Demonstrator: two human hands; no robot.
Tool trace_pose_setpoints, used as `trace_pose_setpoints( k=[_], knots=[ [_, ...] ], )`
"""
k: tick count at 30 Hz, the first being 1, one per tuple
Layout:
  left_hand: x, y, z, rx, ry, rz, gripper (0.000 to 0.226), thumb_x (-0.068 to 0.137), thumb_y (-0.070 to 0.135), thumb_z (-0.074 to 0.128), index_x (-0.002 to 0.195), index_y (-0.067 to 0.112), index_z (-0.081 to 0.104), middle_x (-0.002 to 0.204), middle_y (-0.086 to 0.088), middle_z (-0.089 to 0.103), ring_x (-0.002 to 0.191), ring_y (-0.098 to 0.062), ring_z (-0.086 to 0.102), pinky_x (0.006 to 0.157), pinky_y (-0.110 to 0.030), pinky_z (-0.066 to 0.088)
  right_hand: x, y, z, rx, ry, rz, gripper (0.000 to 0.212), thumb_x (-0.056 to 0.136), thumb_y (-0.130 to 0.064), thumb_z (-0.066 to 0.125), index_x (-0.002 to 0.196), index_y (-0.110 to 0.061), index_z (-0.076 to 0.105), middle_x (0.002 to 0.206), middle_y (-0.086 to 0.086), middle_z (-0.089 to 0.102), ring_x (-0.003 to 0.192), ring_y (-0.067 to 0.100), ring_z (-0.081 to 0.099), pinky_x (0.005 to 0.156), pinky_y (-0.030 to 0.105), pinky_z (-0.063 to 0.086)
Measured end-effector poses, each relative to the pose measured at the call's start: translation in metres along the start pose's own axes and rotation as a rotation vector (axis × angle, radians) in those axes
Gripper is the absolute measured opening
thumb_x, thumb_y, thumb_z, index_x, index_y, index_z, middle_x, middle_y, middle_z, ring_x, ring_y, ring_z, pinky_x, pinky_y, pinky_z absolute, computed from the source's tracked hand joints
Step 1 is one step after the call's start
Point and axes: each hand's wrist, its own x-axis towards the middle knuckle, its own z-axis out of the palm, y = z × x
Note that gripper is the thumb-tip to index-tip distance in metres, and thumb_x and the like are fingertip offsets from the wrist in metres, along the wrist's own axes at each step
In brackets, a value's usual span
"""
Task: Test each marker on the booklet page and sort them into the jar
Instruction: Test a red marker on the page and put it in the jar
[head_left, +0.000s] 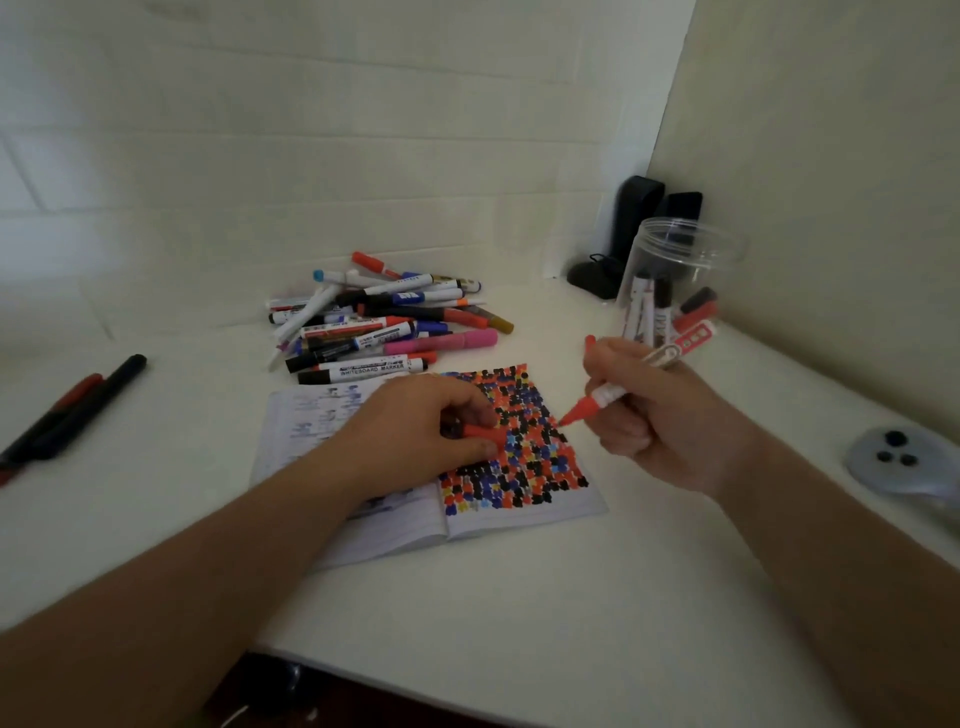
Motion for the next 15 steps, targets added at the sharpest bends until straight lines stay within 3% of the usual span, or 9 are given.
trace_pose_setpoints(
  k=[4, 7, 15],
  knots=[
    [0.000, 0.001, 0.000, -0.042, -0.019, 0.011, 0.022, 0.078, 0.048, 0.085, 0.097, 0.041, 0.075, 0.092, 0.025, 0.072, 0.090, 0.009, 0.066, 0.086, -0.024, 0.057, -0.004, 0.020, 0.013, -0.210, 0.102, -0.033, 0.023, 0.081, -0.004, 0.063, 0.069, -0.016, 0.048, 0.052, 0.002, 0.039, 0.042, 0.014, 0.026, 0.042, 0.020, 0.023],
    [0.000, 0.000, 0.000, -0.044, -0.007, 0.016, 0.020, 0.078, 0.049, 0.085, 0.094, 0.041, 0.076, 0.089, 0.026, 0.072, 0.088, 0.011, 0.065, 0.080, -0.018, 0.054, -0.009, 0.022, 0.015, -0.382, 0.186, -0.044, 0.023, 0.076, -0.007, 0.068, 0.065, -0.016, 0.050, 0.051, 0.003, 0.043, 0.043, 0.016, 0.031, 0.044, 0.021, 0.028],
    [0.001, -0.002, 0.001, -0.039, -0.004, 0.013, 0.021, 0.077, 0.052, 0.084, 0.093, 0.041, 0.076, 0.090, 0.026, 0.072, 0.091, 0.011, 0.063, 0.080, -0.014, 0.051, -0.005, 0.027, 0.018, -0.500, 0.315, -0.031, 0.028, 0.065, -0.008, 0.065, 0.055, -0.015, 0.040, 0.050, 0.009, 0.043, 0.045, 0.020, 0.040, 0.044, 0.023, 0.032]
  ],
)
